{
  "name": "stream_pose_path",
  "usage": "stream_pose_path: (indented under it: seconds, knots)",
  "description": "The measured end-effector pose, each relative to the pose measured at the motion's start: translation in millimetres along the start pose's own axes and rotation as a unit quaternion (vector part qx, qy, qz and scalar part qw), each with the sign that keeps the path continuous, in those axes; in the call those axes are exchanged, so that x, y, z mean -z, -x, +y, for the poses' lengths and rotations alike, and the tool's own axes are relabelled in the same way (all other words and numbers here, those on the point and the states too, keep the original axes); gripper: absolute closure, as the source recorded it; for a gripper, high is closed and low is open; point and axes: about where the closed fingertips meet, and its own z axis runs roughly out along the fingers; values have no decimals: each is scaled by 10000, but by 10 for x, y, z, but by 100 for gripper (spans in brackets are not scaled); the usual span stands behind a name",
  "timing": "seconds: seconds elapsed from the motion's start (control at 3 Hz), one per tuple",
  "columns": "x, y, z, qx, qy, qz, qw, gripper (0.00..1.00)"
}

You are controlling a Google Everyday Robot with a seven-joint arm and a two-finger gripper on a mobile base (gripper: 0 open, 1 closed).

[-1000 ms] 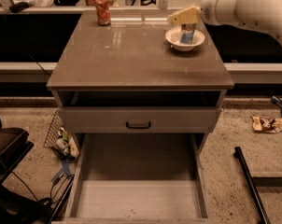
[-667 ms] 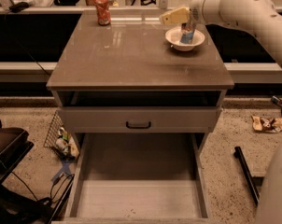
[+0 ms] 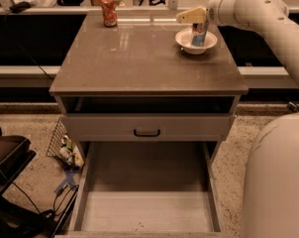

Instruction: Pick redbull can from paper bowl and place on counter

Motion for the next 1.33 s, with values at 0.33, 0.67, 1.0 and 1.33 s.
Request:
stream_pose_path:
  seconds: [0.33,0.67,1.0,1.33]
  knots:
    - [-30,-82,-194,-166,-110,44,9998,0]
    - [-50,-180,-261,-389,-50,53,9992,0]
    - [1,-311,-208,-677,122,31,9976,16]
    - [-28,-323,-166,-696,160,34,9974,39]
